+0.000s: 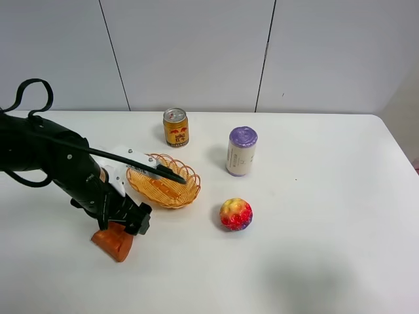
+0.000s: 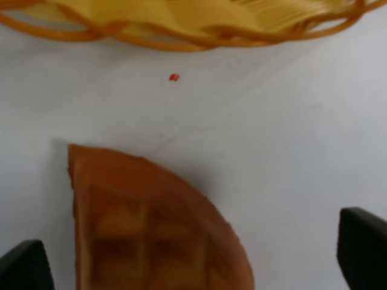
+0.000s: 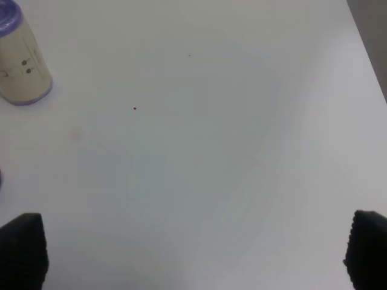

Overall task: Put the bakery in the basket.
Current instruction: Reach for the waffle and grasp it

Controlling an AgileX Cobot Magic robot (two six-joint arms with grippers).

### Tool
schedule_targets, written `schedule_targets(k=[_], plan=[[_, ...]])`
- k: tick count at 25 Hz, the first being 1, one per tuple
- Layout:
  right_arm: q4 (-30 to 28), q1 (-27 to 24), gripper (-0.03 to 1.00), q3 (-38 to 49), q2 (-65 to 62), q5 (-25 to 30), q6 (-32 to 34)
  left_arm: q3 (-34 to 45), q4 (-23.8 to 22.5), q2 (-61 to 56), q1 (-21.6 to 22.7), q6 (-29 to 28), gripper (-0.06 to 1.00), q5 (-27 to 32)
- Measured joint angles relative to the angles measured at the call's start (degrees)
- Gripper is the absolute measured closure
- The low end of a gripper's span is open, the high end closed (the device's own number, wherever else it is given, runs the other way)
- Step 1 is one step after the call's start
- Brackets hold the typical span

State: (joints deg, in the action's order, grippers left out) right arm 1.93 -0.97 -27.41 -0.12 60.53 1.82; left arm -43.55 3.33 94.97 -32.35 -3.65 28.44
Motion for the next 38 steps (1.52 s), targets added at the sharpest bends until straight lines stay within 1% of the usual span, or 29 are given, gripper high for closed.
schedule_targets(k=[11,29,31,33,36,38], plan=[[0.0,0.0,-0.02,0.0,0.0,0.0,0.0,0.0,-1.87,3.11,1.12,0.0,0.0,-0.34],[0.0,0.0,-0.02,0.0,0.0,0.0,0.0,-0.06,-1.99,9.44,1.12,0.0,0.01,-1.15],[0.0,0.0,-0.02,0.0,0.0,0.0,0.0,-0.06,-1.94,9.44,1.12,0.0,0.04,-1.22],[0.0,0.0,-0.02,0.0,0.0,0.0,0.0,-0.06,-1.94,9.44,1.12,0.0,0.1,-1.22],[0.0,0.0,-0.02,0.0,0.0,0.0,0.0,-0.06,-1.7,9.44,1.12,-0.65,0.25,-1.22],[0.0,0.0,-0.02,0.0,0.0,0.0,0.0,-0.06,-1.7,9.44,1.12,-1.02,0.28,-1.22]])
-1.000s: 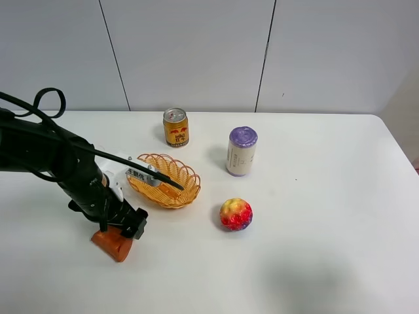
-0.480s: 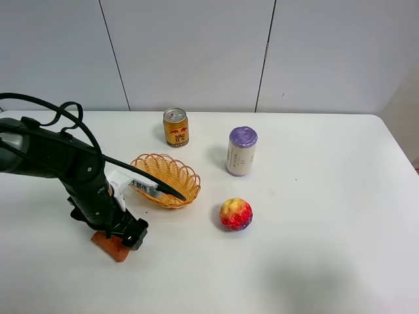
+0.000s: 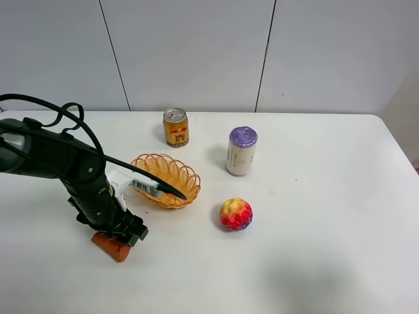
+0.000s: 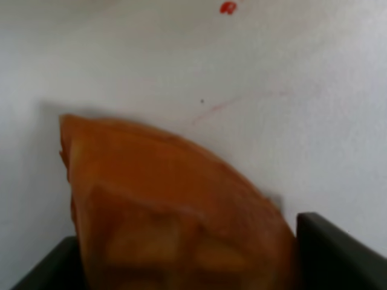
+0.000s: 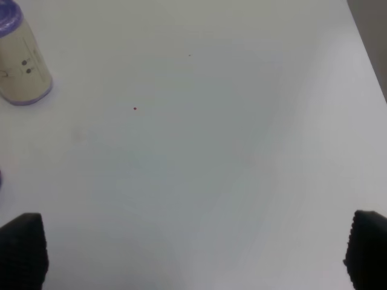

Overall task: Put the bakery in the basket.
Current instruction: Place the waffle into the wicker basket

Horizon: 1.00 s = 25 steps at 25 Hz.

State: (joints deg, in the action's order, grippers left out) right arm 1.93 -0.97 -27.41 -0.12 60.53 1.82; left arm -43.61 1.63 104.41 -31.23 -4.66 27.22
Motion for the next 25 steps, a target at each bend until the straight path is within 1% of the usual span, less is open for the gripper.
schedule_targets(k=[4,7,12,14,18,22,25], plan=[[0.0,0.0,-0.02,0.0,0.0,0.0,0.0,0.0,0.0,0.0,0.0,-0.01,0.27,0.0],[0.0,0.0,-0.02,0.0,0.0,0.0,0.0,0.0,-0.82,-0.87,0.25,-0.05,0.27,0.05],[0.0,0.0,-0.02,0.0,0.0,0.0,0.0,0.0,-1.63,-5.38,2.51,-0.07,0.27,0.11],[0.0,0.0,-0.02,0.0,0.0,0.0,0.0,-0.63,-1.63,-8.29,2.64,-0.12,0.27,0.28],[0.0,0.0,-0.02,0.0,0.0,0.0,0.0,-5.83,-1.63,-13.21,2.57,-0.18,0.27,1.64],[0.0,0.0,-0.02,0.0,0.0,0.0,0.0,-14.09,-1.63,-13.3,1.21,-0.18,0.27,5.92],[0.0,0.0,-0.02,0.0,0.0,0.0,0.0,-19.04,0.81,-11.29,0.6,-0.18,0.27,8.45]])
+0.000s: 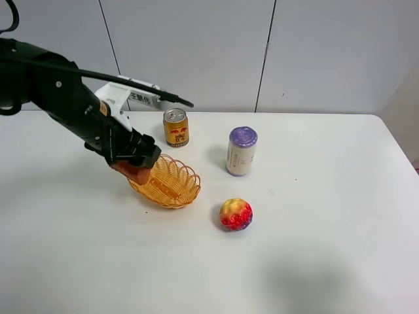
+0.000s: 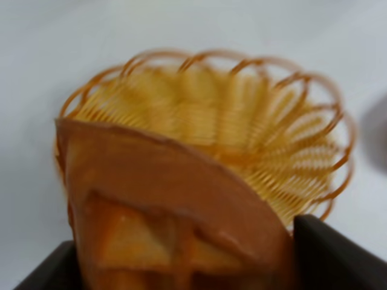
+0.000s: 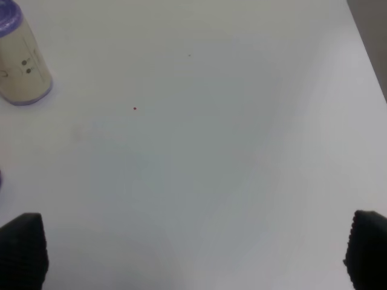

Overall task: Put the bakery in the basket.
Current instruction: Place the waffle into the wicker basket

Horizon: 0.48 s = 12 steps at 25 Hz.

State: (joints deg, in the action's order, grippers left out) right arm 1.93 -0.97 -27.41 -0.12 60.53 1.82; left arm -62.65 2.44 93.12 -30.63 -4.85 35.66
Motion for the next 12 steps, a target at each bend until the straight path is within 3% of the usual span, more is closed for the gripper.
schedule_targets(k=[6,12], plan=[[0.0,0.0,-0.02,0.0,0.0,0.0,0.0,-4.2,5.22,7.71,-0.12,0.0,0.27,4.61],[0.0,0.0,-0.02,0.0,0.0,0.0,0.0,-4.4,8.35,13.28,-0.12,0.0,0.27,1.29]])
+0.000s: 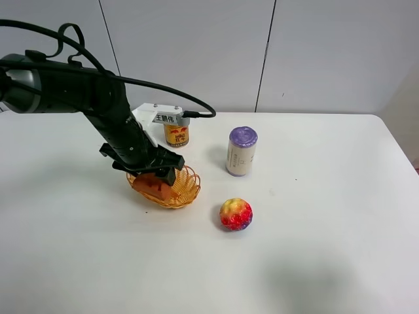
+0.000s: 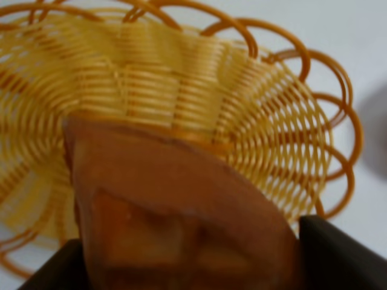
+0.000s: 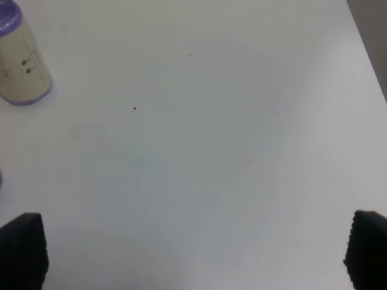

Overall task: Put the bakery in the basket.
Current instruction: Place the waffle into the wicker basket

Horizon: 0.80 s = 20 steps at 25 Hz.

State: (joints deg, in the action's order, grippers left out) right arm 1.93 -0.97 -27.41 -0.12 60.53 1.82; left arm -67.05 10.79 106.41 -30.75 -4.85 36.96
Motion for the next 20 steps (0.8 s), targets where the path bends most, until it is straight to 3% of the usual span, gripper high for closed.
schedule_targets(k=[10,15,20], plan=[[0.0,0.0,-0.02,0.0,0.0,0.0,0.0,-0.44,1.13,3.44,0.0,1.07,0.26,-4.54],[0.0,0.0,-0.02,0.0,0.0,0.0,0.0,-0.44,1.13,3.44,0.0,1.59,0.01,-6.59],[0.0,0.0,-0.02,0.0,0.0,0.0,0.0,-0.44,1.13,3.37,0.0,1.45,-0.02,-9.45]])
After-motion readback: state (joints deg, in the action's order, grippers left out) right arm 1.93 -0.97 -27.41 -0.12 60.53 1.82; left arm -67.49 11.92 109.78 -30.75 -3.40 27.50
